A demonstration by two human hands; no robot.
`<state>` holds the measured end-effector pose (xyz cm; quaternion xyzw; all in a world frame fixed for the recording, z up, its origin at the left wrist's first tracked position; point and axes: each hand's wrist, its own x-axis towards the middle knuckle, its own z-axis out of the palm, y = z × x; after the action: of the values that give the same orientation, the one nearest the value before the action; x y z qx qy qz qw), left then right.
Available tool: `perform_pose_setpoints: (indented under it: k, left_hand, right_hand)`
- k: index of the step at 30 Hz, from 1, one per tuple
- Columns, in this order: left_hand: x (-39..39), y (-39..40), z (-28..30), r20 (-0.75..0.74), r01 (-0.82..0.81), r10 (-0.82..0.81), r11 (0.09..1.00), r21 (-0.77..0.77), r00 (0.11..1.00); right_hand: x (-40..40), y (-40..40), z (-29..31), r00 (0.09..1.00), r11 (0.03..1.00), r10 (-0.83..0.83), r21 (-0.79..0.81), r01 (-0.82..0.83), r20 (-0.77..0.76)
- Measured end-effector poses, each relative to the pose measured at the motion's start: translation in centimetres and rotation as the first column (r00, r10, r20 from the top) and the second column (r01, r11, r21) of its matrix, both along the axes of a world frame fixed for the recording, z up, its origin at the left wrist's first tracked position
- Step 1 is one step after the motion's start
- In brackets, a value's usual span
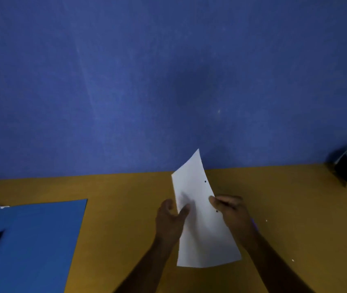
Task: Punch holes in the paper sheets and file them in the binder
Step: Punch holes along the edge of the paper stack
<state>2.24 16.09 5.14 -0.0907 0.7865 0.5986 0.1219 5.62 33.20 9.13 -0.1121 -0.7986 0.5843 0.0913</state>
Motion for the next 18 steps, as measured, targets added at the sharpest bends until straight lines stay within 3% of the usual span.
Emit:
perform_pose_setpoints:
  k: [3,6,10,13,15,17,18]
  left_hand:
    - [1.4,1.6,3.5,0.079,0.052,-0.097,0.892,0.449,0.992]
    - [1.8,2.3,4.7,0.061,0.072,-0.135,0.799,0.597,0.989]
    - [1.2,1.4,3.6,0.091,-0.022,-0.043,0.789,0.613,0.995]
    - [0.9,0.2,2.2,-0.006,0.054,-0.061,0.834,0.549,0.998]
    - [0.7,-0.4,1.8,-0.026,0.082,-0.079,0.867,0.492,0.997]
    - [0.5,-0.9,1.5,0.011,0.076,-0.091,0.879,0.471,0.996]
    - [0.4,-1.1,1.5,0.026,0.083,-0.109,0.873,0.480,0.994]
  right_hand:
    - [-0.1,-1.7,0.9,0.990,0.984,0.109,0.147,-0.096,-0.086]
    - [0.1,-3.5,0.5,0.971,0.956,0.150,0.279,-0.094,-0.185]
    - [0.3,-4.5,-1.3,0.972,0.984,0.135,0.144,-0.108,-0.193]
    - [0.7,-3.4,-2.6,0.967,0.973,0.179,0.179,-0.146,-0.183]
    - [0.9,-2.0,-3.5,0.975,0.975,0.102,0.212,-0.060,-0.195]
    - [1.1,-0.7,-4.8,0.996,0.991,-0.051,0.117,0.059,-0.070]
    - [1.2,-0.2,-5.4,0.991,0.994,-0.107,0.000,0.108,0.078]
